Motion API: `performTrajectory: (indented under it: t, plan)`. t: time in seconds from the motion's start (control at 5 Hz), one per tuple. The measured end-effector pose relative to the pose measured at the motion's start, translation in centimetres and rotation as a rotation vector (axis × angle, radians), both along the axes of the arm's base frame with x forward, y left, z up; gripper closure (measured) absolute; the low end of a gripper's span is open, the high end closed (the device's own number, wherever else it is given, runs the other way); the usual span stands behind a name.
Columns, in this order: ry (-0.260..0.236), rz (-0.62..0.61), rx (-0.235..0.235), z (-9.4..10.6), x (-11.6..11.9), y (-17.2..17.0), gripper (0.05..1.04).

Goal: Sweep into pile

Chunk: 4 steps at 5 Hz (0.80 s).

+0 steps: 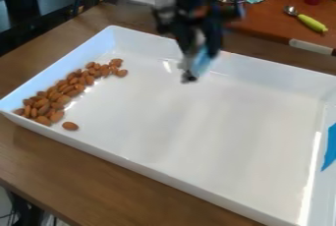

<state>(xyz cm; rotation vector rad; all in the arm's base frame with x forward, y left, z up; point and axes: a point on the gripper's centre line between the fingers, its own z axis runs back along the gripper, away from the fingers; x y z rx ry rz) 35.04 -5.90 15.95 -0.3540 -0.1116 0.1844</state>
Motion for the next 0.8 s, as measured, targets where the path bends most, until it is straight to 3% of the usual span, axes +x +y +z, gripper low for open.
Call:
performTrajectory:
  t: [0.2,0.4,0.6,0.8]
  plan:
    - [-0.048,-0.012,0.041,-0.3,0.0,-5.3,0.701]
    - [0.006,0.048,0.090,-3.1,-0.3,-9.1,0.701]
    - [-0.031,0.115,0.097,-5.0,-0.5,-14.1,0.659]
    - [-0.047,0.188,0.134,-5.8,0.2,-15.1,0.357]
